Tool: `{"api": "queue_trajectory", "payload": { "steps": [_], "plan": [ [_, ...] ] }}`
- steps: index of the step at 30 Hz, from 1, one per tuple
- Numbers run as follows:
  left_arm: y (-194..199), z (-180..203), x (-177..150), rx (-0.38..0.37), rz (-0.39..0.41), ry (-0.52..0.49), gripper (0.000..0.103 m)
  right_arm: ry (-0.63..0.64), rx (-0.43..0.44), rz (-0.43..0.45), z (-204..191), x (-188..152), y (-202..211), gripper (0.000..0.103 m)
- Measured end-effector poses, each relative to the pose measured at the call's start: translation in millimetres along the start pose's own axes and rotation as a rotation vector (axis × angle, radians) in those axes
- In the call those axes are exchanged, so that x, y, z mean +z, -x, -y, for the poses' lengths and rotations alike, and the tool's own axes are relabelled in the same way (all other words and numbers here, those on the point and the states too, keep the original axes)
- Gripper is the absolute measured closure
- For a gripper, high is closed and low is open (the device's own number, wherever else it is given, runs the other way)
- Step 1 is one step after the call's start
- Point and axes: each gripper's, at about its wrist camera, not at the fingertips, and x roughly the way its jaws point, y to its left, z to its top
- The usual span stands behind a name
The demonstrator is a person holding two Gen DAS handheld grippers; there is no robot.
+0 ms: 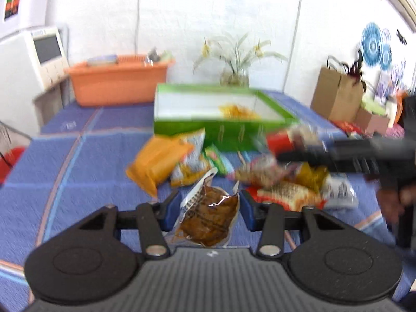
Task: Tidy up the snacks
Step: 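Grasp a brown sauce packet with left tool while right tool grasps a round candy, then drop both held snacks into the green box and open both tools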
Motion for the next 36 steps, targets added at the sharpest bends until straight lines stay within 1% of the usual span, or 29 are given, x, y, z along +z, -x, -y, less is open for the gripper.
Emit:
{"api": "queue_trajectory", "payload": {
  "steps": [2,4,6,9,11,13,15,17,19,20,21,22,24,26,29,30,31,32,34,36],
  "plan": [
    [0.3,0.4,16.2,0.009,0.035,0.002,0.056,-0.038,0.04,-0.006,-1.2,4.2,3.0,0.034],
    [-3.4,2.1,37.5,0.015,0.072,-0.008,0.056,-0.054,0.055,0.034,0.4,17.5,7.3,0.034],
    [-10.3,4.6,58.9,0.02,0.112,-0.009,0.056,-0.048,0.019,0.124,4.7,37.3,14.9,0.034],
    [-28.4,9.0,94.5,0.011,0.174,0.005,0.056,-0.041,-0.071,0.251,20.7,68.4,21.6,0.034],
    [-47.3,13.6,114.5,0.021,0.197,0.017,0.056,-0.044,-0.13,0.285,36.8,84.1,16.1,0.034],
    [-73.1,16.7,131.0,0.034,0.199,0.047,0.056,-0.073,-0.172,0.27,56.4,92.0,3.3,0.034],
    [-99.9,14.6,137.8,0.038,0.187,0.097,0.056,-0.119,-0.205,0.234,75.9,90.4,-11.1,0.034],
    [-125.3,8.6,136.4,0.035,0.169,0.151,0.056,-0.145,-0.23,0.195,91.3,81.6,-21.1,0.034],
    [-143.8,5.7,128.1,0.04,0.155,0.174,0.057,-0.15,-0.237,0.174,101.1,72.1,-26.1,0.034],
    [-152.4,5.2,124.6,0.029,0.148,0.185,0.057,-0.152,-0.235,0.169,105.5,67.9,-26.9,0.034],
    [-163.1,4.9,125.0,0.016,0.112,0.19,0.057,-0.152,-0.236,0.163,109.3,66.5,-29.3,0.034],
    [-169.7,4.3,126.1,0.014,0.097,0.194,0.057,-0.151,-0.244,0.155,113.1,66.3,-33.7,0.034],
    [-175.7,6.0,126.3,0.026,0.121,0.17,0.057,-0.15,-0.261,0.132,118.4,67.8,-43.9,0.034],
    [-179.5,9.4,126.4,0.023,0.128,0.142,0.056,-0.12,-0.269,0.107,118.2,68.1,-57.1,0.033],
    [-186.6,11.2,122.9,-0.02,0.115,0.125,0.05,-0.082,-0.273,0.068,116.7,67.2,-75.8,0.028],
    [-187.2,11.4,121.7,-0.022,0.115,0.122,0.05,-0.08,-0.267,0.056,116.9,66.7,-79.2,0.018],
    [-187.1,11.3,121.1,-0.017,0.118,0.123,0.05,-0.083,-0.263,0.057,116.4,65.8,-79.8,0.01],
    [-186.0,11.1,121.2,-0.012,0.12,0.12,0.05,-0.086,-0.264,0.061,115.3,65.0,-77.9,0.0],
    [-181.5,8.3,122.3,-0.015,0.133,0.122,0.046,-0.087,-0.264,0.091,113.0,65.0,-68.9,0.0],
    [-174.7,3.9,124.7,-0.011,0.14,0.132,0.046,-0.094,-0.272,0.119,110.5,65.6,-55.6,0.0]
  ]
}}
